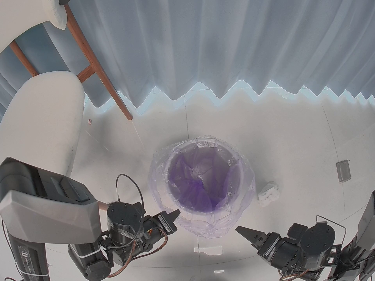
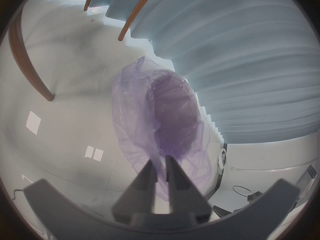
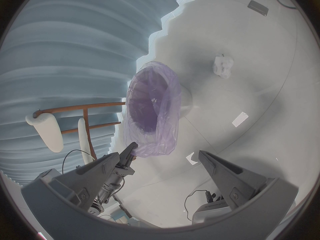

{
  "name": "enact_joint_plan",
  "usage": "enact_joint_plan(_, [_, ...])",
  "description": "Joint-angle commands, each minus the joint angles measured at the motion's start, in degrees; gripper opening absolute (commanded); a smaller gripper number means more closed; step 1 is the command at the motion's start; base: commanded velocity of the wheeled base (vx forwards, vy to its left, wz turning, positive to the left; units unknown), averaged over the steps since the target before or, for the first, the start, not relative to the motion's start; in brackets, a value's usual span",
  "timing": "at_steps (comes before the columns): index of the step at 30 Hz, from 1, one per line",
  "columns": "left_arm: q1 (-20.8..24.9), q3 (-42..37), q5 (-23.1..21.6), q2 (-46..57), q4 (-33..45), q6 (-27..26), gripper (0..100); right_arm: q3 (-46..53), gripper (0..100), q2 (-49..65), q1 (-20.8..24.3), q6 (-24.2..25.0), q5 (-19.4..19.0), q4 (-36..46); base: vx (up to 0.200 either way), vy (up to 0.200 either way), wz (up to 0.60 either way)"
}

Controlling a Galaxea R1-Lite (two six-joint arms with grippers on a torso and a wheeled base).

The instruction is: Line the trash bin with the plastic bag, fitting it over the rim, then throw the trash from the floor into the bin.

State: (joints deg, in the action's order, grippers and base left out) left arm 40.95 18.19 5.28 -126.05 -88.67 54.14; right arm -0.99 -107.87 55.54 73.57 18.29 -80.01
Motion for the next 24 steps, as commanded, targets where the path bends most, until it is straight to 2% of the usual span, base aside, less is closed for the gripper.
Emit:
enact_joint_plan(1, [0.6, -1.4, 0.9, -0.5, 0.0, 0.1, 0, 1.0, 100, -0.8, 0.3, 0.0, 0.2, -0.1, 0.000, 0.000, 0.00])
enact_joint_plan(5, [2.0, -4.0, 2.2, -0.5, 0.0, 0.0, 0, 1.0, 100, -1.2, 0.2, 0.0, 0.2, -0.2, 0.000, 0.000, 0.00])
enact_joint_plan(8, [4.0, -7.1, 5.8, -0.6, -0.1, 0.1, 0, -0.5, 100, -1.5, -2.5, -0.4, -0.1, -1.2, 0.000, 0.000, 0.00])
enact_joint_plan(14, [5.8, -7.5, 6.8, -0.2, -0.1, 0.1, 0, -2.9, 100, -4.5, -5.9, -6.7, -4.0, -0.7, 0.000, 0.000, 0.00])
enact_joint_plan(15, [6.7, -7.4, 7.4, 0.3, -0.1, 0.1, 0, -4.5, 100, -5.2, -7.6, -8.4, -5.0, -0.5, 0.000, 0.000, 0.00])
enact_joint_plan(18, [8.5, -7.5, 8.3, 0.4, -0.1, 0.1, 0, -7.6, 100, -6.3, -11.1, -9.0, -7.1, 0.1, 0.000, 0.000, 0.00])
enact_joint_plan(20, [10.1, -7.6, 9.4, 0.3, -0.1, 0.2, 0, -11.1, 100, -7.0, -14.1, -10.5, -7.5, 2.7, 0.000, 0.000, 0.00])
enact_joint_plan(24, [12.9, -7.6, 11.7, 0.1, -0.1, 0.7, 0, -14.8, 100, -7.2, -14.7, -11.3, -7.4, 7.4, 0.000, 0.000, 0.00])
